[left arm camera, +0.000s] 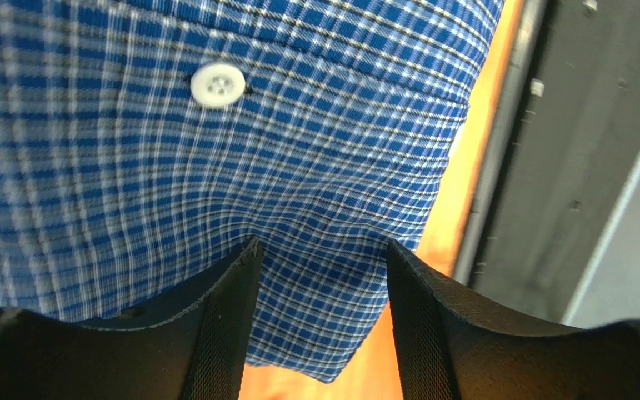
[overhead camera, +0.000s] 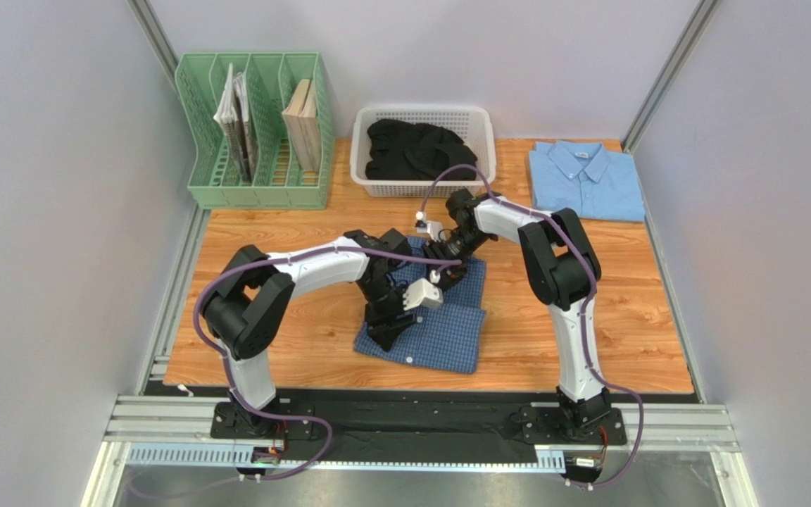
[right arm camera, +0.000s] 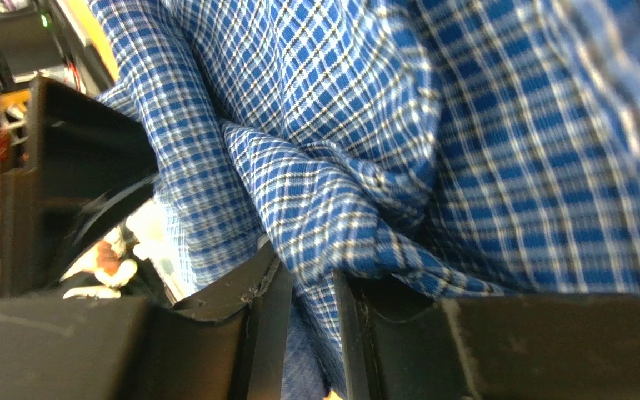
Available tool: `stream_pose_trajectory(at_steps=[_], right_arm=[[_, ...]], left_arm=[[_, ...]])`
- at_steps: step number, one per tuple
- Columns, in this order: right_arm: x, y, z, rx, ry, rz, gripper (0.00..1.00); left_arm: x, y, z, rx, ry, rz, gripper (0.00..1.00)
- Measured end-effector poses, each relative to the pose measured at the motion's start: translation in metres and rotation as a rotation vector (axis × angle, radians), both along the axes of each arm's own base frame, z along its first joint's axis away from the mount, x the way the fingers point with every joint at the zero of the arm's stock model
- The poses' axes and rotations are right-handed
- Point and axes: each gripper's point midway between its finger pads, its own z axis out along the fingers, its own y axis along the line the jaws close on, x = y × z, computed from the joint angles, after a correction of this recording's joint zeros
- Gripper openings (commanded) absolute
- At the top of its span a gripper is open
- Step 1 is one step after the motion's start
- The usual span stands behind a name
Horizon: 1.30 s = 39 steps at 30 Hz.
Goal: Fold and stack the long sleeve shirts
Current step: Fold the shirt
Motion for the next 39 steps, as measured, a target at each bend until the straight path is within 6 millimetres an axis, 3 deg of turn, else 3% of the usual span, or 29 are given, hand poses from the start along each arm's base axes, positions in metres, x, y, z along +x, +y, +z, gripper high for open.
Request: stream_pose_trajectory(at_steps=[3, 6, 9, 13, 16, 19, 23, 29, 32, 35, 38, 39], right_arm=[[-0.026, -0.009, 0.001, -0.015, 0.041, 0.029, 0.33], [-0.046, -0.018, 0.005, -0.031, 0.071, 0.076, 0.41], [-0.052, -0.021, 0.019, -0.025, 0.078, 0.116, 0.46], [-0.024, -0.016, 0.054, 0.037, 0.012, 0.101, 0.43], [0.007, -0.011, 0.077, 0.087, -0.075, 0.063, 0.32], [0.026, -0.009, 0.083, 0.099, -0.103, 0.009, 0.27], [0.034, -0.003, 0.065, 0.088, -0.067, -0.027, 0.24], [0.039, 0.001, 0.019, 0.045, 0.006, -0.062, 0.24], [0.040, 0.000, 0.007, 0.028, 0.015, -0.067, 0.24], [0.039, -0.001, 0.003, 0.021, 0.015, -0.067, 0.24], [0.039, -0.001, 0.001, 0.020, 0.016, -0.067, 0.24], [0.038, -0.002, 0.001, 0.019, 0.018, -0.067, 0.24]], left_arm=[[-0.029, 0.001, -0.005, 0.019, 0.064, -0.019, 0.58], [-0.052, 0.003, 0.002, 0.019, 0.125, -0.011, 0.64], [-0.061, 0.003, 0.017, -0.004, 0.149, 0.001, 0.73], [-0.054, -0.005, 0.052, -0.090, 0.082, 0.015, 0.82], [-0.031, -0.021, 0.081, -0.180, -0.020, 0.017, 0.86], [-0.002, -0.030, 0.093, -0.242, -0.121, 0.003, 0.87], [0.021, -0.035, 0.082, -0.270, -0.206, -0.071, 0.85], [0.037, -0.049, 0.051, -0.261, -0.209, -0.165, 0.77], [0.041, -0.052, 0.032, -0.241, -0.184, -0.182, 0.73], [0.039, -0.052, 0.017, -0.220, -0.147, -0.184, 0.66], [0.038, -0.053, 0.009, -0.212, -0.118, -0.184, 0.55], [0.038, -0.054, 0.009, -0.214, -0.114, -0.184, 0.47]])
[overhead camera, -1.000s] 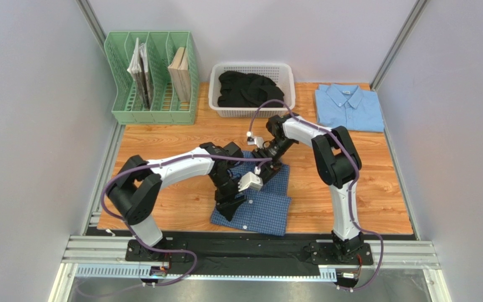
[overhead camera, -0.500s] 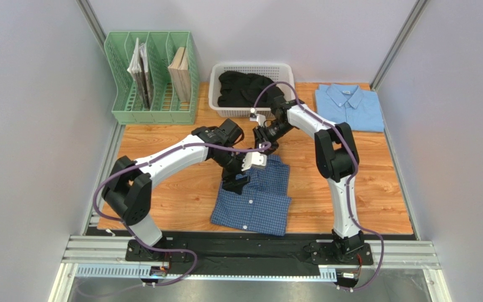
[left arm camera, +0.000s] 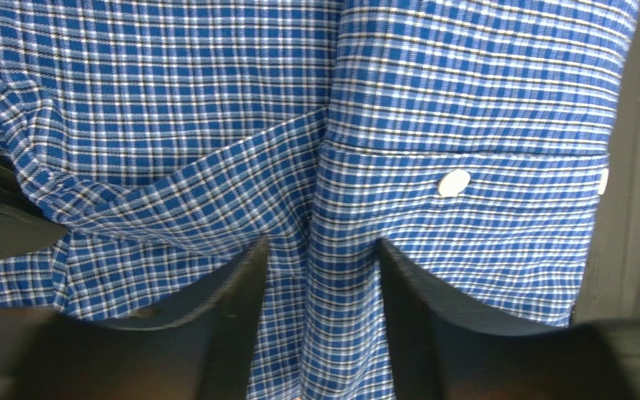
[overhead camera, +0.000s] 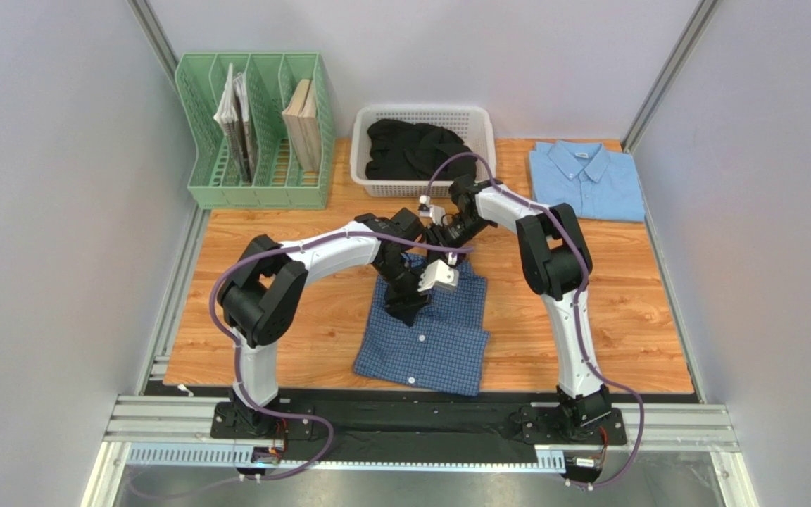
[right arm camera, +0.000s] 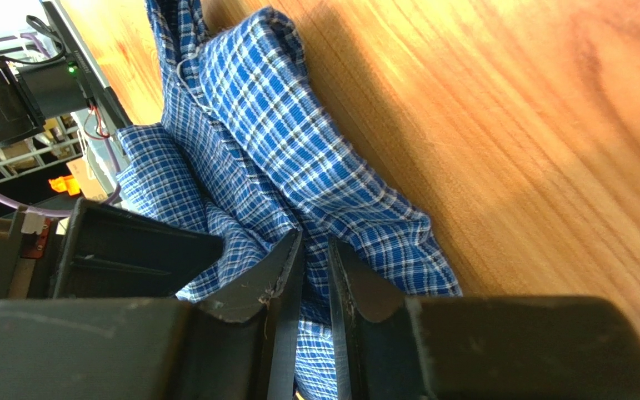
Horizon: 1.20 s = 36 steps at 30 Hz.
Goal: Fold and stack the long sleeve shirts
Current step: Fold the shirt
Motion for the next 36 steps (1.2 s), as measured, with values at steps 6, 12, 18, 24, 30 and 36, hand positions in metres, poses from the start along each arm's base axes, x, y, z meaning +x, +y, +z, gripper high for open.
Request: stream_pose_trajectory(at_steps=[6, 12, 18, 24, 30, 36], right_arm=[[0.000, 0.000, -0.001, 0.001, -0.002, 0.003, 0.24], [-0.001, 0.000, -0.001, 0.002, -0.004, 0.006, 0.23], [-0.001, 0.000, -0.001, 0.004, -0.009, 0.011, 0.22], [-0.001, 0.000, -0.002, 0.005, -0.014, 0.015, 0.22], [-0.001, -0.001, -0.002, 0.008, -0.020, 0.022, 0.22], [-0.001, -0.001, -0.002, 0.013, -0.025, 0.031, 0.23]], left_arm=[[-0.009, 0.003, 0.002, 0.001, 0.040, -0.011, 0.10], [-0.016, 0.005, 0.011, 0.006, 0.070, -0.017, 0.00], [-0.010, 0.004, 0.029, 0.000, 0.080, 0.006, 0.00], [0.027, -0.002, 0.063, -0.059, 0.022, 0.074, 0.00], [0.062, 0.000, 0.059, -0.043, -0.010, 0.137, 0.00], [0.085, -0.003, 0.030, 0.016, -0.020, 0.155, 0.01]])
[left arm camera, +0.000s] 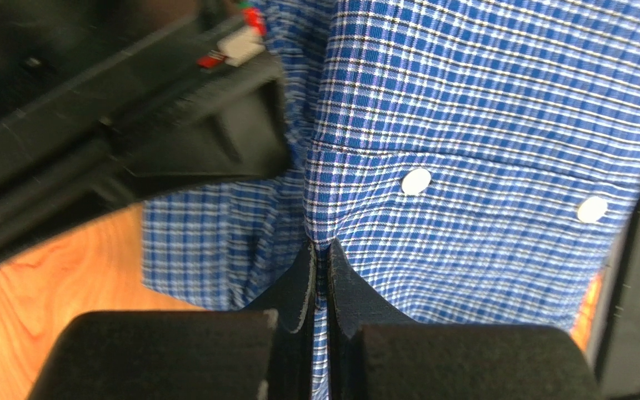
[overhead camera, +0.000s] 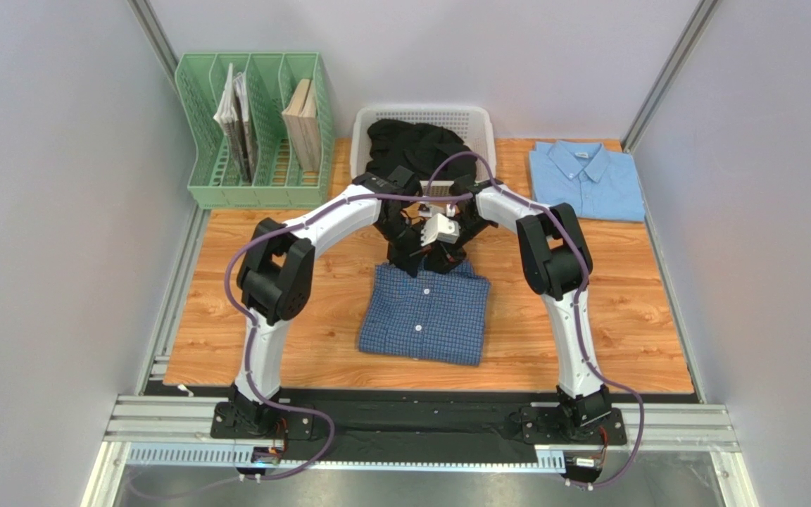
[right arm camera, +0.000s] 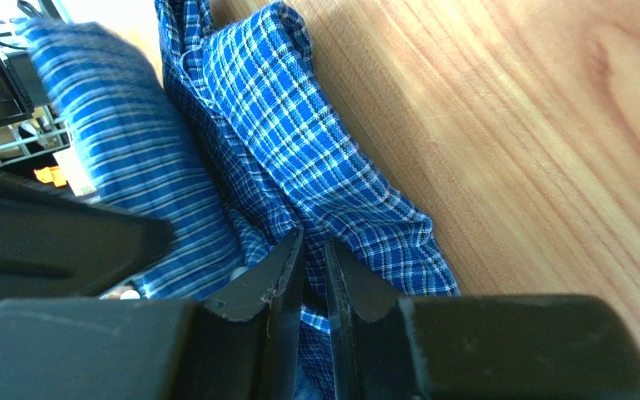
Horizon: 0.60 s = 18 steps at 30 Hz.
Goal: Fold and stack the long sleeve shirts
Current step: Fold the shirt
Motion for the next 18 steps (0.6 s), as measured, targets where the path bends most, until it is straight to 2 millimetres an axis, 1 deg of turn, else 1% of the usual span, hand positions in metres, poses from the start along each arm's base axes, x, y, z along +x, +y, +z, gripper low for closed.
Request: stream_pose_trajectory(at_steps=[4, 8, 11, 14, 17, 18], right_arm=[[-0.001, 0.000, 0.000, 0.000, 0.001, 0.002, 0.25], [0.000, 0.000, 0.003, 0.000, 0.000, 0.002, 0.30], [0.003, 0.001, 0.008, 0.002, -0.014, 0.002, 0.34], [0.007, 0.002, 0.023, 0.009, -0.035, 0.002, 0.36], [0.013, 0.003, 0.043, 0.024, -0.076, 0.007, 0.36], [0.015, 0.003, 0.046, 0.022, -0.091, 0.008, 0.36]], left_arm=[[0.011, -0.003, -0.011, 0.015, -0.019, 0.011, 0.02], [0.015, -0.004, -0.014, 0.021, -0.027, 0.022, 0.00], [0.014, -0.003, -0.016, 0.024, -0.026, 0.030, 0.00], [0.005, 0.002, -0.027, 0.049, -0.008, 0.048, 0.00], [-0.014, 0.012, -0.039, 0.088, 0.044, 0.070, 0.00], [-0.021, 0.014, -0.041, 0.092, 0.064, 0.076, 0.00]])
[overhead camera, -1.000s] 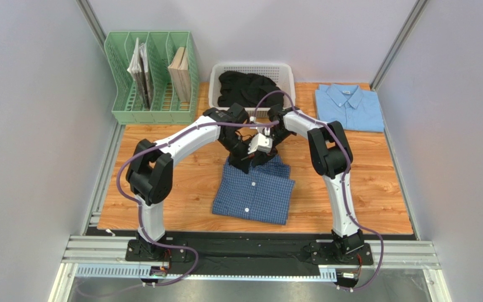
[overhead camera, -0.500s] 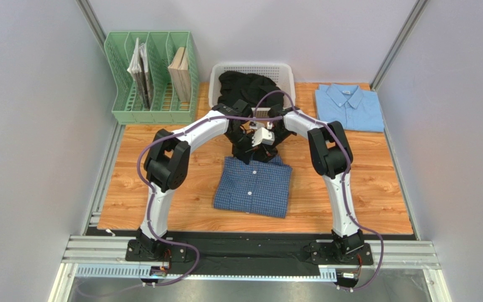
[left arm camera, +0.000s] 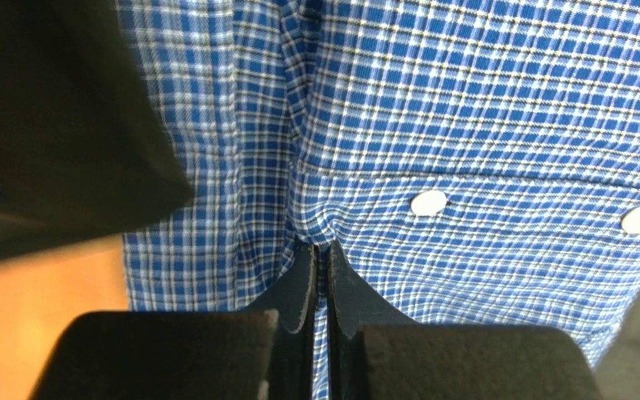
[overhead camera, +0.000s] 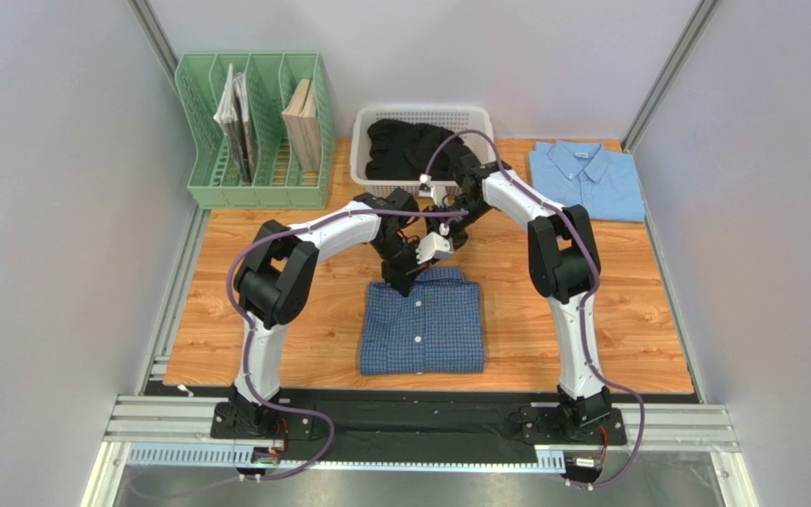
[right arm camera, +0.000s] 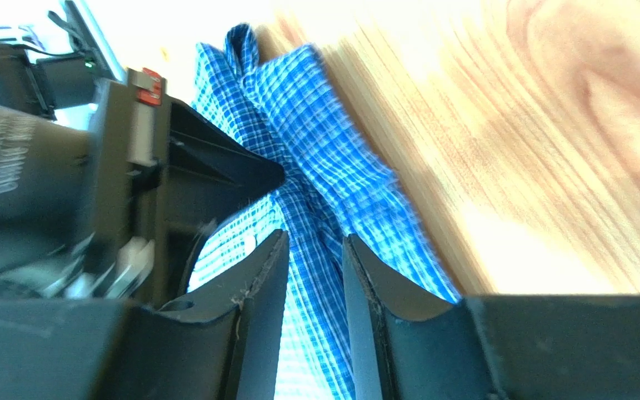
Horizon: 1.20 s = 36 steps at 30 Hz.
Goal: Fold and stack the long sleeve shirts
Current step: Fold the shirt
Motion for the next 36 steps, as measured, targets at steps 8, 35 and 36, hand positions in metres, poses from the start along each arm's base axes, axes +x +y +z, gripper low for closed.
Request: stream_pose_trajectory(at_steps=[8, 35, 36], right_arm=[[0.000, -0.002, 0.008, 0.000, 0.008, 0.005, 0.29], [-0.030, 0.006, -0.045, -0.050, 0.100, 0.127, 0.22], [-0.030, 0.006, -0.045, -0.050, 0.100, 0.128, 0.23]], left_arm=[[-0.020, 0.004, 0.000, 0.032, 0.038, 0.039, 0.00], [0.040, -0.006, 0.065, 0.017, -0.160, 0.132, 0.00], [0.044, -0.006, 0.066, 0.013, -0.168, 0.136, 0.00]])
